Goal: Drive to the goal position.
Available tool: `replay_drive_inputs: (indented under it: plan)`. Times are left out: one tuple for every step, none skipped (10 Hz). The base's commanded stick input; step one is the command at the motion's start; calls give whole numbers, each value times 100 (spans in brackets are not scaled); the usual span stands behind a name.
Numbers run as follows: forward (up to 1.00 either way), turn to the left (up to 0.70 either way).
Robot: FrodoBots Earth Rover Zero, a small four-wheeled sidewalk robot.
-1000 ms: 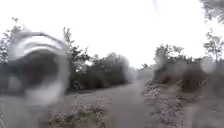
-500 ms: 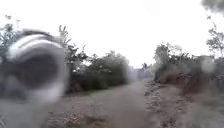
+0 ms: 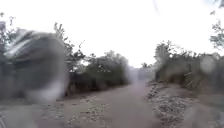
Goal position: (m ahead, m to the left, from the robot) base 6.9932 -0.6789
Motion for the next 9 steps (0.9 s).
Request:
replay_drive_inputs:
  plan:
    - [70,0]
    - [70,0]
    - [70,0]
    - [70,0]
    - [70,0]
    - [70,0]
    - [70,0]
    - [70,0]
    - [70,0]
